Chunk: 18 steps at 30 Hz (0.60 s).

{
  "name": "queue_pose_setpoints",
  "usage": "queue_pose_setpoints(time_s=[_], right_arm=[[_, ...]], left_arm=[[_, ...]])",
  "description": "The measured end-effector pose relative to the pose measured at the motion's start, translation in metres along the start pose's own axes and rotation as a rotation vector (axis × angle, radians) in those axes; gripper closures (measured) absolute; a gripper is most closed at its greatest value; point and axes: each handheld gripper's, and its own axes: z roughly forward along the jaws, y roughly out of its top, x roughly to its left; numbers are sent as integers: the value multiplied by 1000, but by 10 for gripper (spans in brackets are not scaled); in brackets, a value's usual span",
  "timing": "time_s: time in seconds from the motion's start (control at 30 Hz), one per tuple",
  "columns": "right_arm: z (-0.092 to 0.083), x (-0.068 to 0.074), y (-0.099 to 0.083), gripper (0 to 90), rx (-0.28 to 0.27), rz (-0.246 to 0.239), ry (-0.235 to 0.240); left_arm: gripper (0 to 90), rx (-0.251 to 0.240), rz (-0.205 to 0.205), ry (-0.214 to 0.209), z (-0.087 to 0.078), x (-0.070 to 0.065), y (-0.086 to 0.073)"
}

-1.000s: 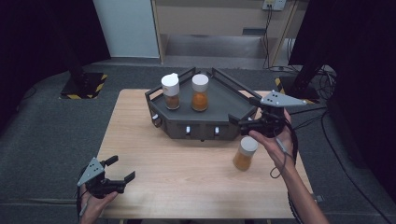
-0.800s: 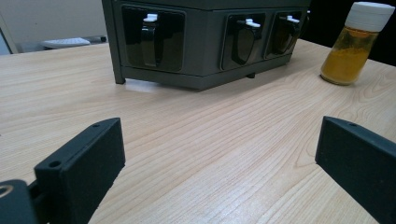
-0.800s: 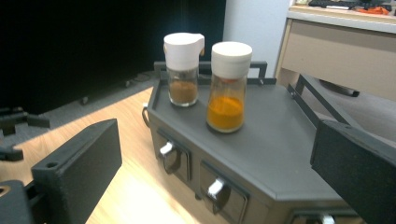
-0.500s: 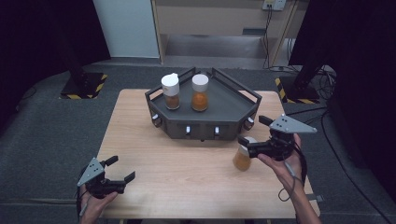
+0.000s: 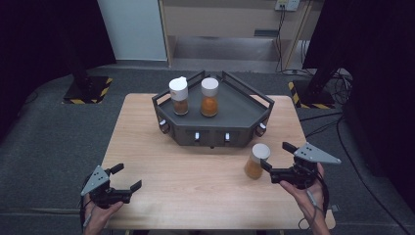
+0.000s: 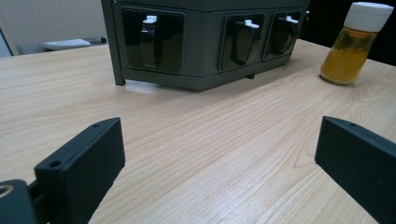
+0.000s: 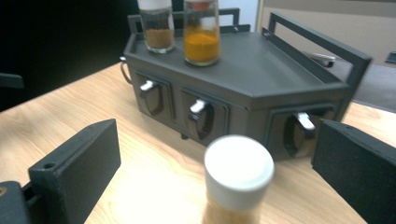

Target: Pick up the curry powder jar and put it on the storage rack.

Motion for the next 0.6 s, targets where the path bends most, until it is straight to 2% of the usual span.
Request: queue_pose_setpoints(time_s=[0.3,0.6], right_arm=[[-9,4,-29,14,13,2,-35],[-12,5,-53,21,40,36,-52]], left_arm=[[6,0,-2,-2,0,0,0],[6,3,-1,-6,1,1,0]])
